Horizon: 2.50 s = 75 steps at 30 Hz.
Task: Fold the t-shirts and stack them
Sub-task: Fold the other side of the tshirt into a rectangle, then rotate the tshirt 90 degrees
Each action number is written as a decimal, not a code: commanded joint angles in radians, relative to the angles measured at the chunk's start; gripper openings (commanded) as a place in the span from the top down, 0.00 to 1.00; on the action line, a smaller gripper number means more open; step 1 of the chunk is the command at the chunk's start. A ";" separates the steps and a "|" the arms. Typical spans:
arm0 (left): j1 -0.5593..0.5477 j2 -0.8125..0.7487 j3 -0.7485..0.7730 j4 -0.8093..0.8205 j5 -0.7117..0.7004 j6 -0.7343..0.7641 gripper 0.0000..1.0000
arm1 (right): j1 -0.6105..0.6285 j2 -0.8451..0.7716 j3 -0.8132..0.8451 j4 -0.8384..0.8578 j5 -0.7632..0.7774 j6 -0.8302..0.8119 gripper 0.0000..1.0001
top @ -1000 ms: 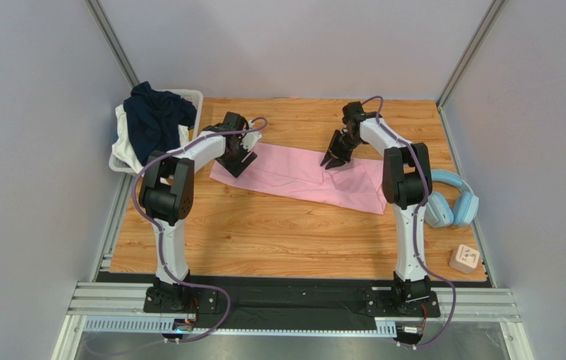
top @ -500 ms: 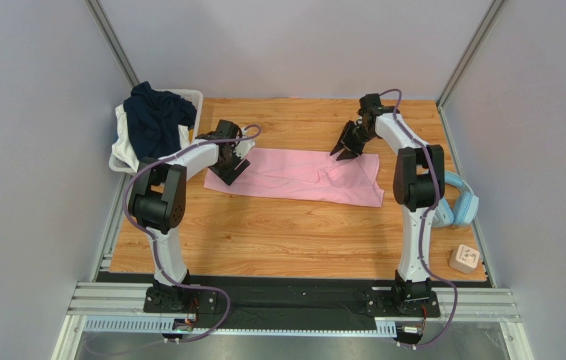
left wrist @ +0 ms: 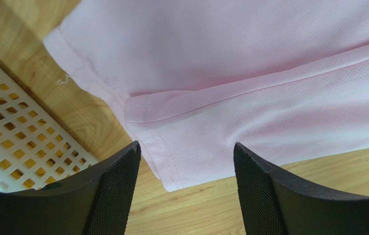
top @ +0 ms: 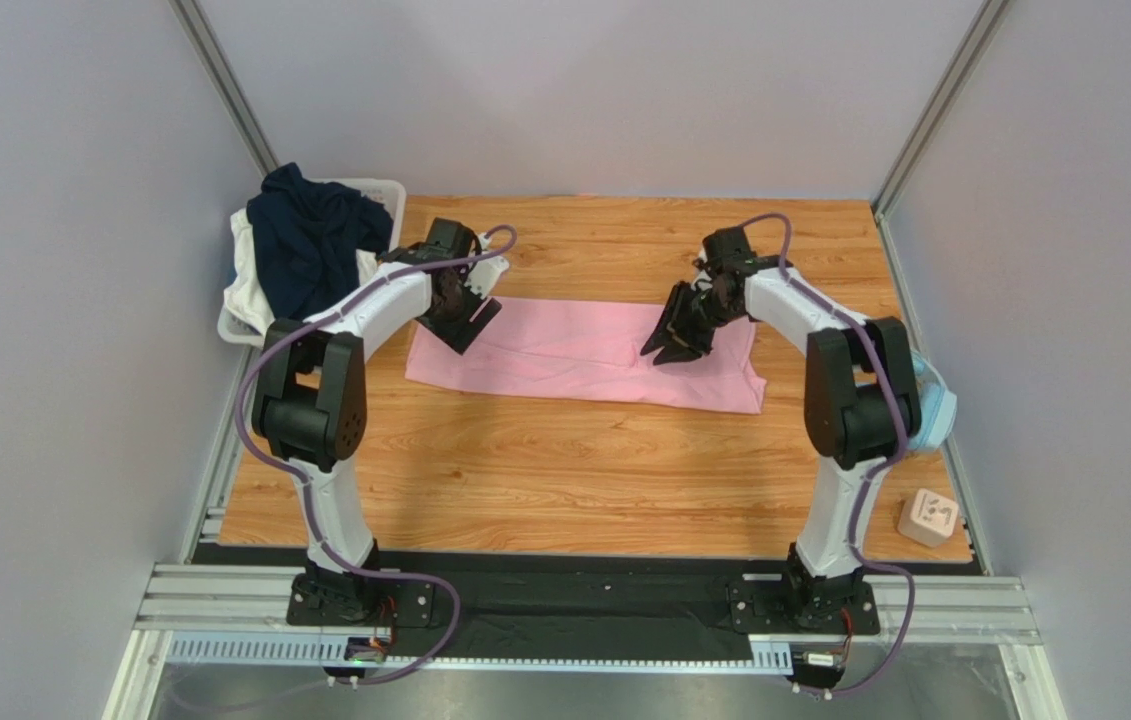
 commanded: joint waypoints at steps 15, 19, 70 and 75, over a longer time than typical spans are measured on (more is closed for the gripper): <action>0.001 0.103 0.140 0.023 -0.058 0.007 0.25 | 0.018 0.297 0.087 0.059 -0.014 0.017 0.68; 0.009 0.139 0.146 0.027 -0.072 0.022 0.25 | 0.018 0.285 0.073 0.045 0.032 -0.006 0.69; 0.098 -0.038 -0.280 0.148 -0.024 0.068 0.62 | -0.126 0.511 0.369 -0.062 -0.057 -0.061 0.64; 0.093 -0.096 -0.342 0.139 0.015 0.040 0.60 | -0.137 0.608 0.518 -0.068 -0.166 -0.022 0.63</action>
